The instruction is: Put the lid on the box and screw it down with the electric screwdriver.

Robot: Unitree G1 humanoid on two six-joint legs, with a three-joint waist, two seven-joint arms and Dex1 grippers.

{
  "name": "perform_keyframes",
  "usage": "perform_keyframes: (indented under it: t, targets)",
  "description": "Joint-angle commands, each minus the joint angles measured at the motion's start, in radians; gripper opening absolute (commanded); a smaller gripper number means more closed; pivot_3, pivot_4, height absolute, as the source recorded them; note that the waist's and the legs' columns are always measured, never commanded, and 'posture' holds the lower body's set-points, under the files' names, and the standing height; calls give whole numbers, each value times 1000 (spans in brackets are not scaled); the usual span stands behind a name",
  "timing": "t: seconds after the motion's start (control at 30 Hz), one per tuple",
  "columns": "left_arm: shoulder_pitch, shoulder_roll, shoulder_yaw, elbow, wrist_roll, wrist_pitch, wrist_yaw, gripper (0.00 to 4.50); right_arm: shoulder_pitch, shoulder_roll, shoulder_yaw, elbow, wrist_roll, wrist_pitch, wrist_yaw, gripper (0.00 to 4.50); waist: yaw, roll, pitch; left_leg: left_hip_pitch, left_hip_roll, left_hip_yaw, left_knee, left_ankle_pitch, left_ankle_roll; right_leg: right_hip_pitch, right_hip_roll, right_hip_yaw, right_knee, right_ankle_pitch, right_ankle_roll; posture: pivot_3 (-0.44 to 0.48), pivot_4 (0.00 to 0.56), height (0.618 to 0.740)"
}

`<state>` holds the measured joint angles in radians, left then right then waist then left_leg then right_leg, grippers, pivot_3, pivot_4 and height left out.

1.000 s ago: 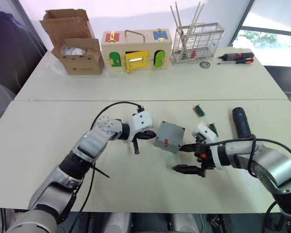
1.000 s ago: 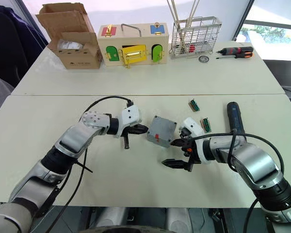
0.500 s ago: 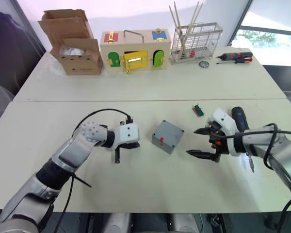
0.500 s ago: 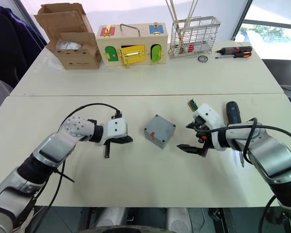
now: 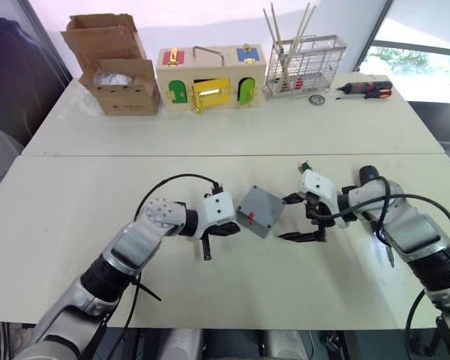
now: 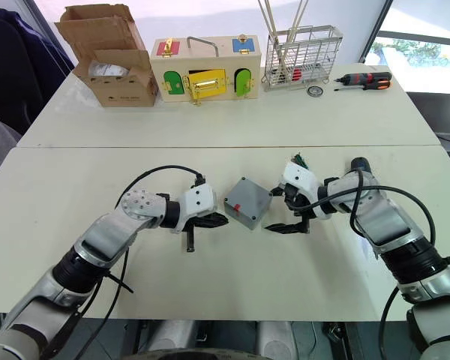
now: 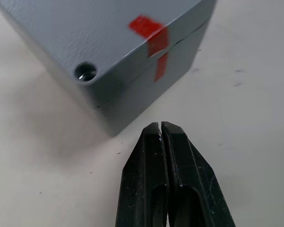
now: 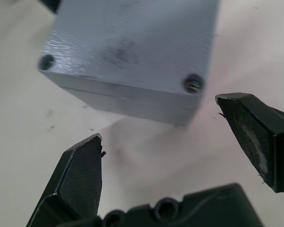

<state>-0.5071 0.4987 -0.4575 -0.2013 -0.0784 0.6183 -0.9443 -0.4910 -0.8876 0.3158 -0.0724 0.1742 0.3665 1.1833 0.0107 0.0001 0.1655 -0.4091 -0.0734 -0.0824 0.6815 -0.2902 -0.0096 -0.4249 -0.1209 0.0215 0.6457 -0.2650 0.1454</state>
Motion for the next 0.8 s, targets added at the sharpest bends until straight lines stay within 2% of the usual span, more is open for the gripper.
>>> perform_keyframes:
  t: [0.03,0.13,0.33,0.8]
  targets:
    - [-20,-8,2,28,43,-44,44,0,13,1,-31,-87,43,55,29,4443,1,0,0,0,0,0,0,0,0,0,0,0,0,0,0,0,150,730]
    - [-37,-27,-1,85,93,-76,98,0,53,-8,-43,-152,58,116,32,4443,4,0,0,0,0,-1,0,0,0,0,0,0,0,0,0,0,150,730]
    - [-28,-29,8,69,72,-85,67,0,102,7,-81,-254,95,221,-12,4443,1,0,0,0,0,-1,0,0,0,0,0,0,0,0,0,0,150,730]
    - [-54,-46,20,106,76,-100,69,0,135,13,-118,-307,107,299,-102,4443,4,0,0,0,0,-1,0,0,0,0,0,0,0,0,0,0,150,730]
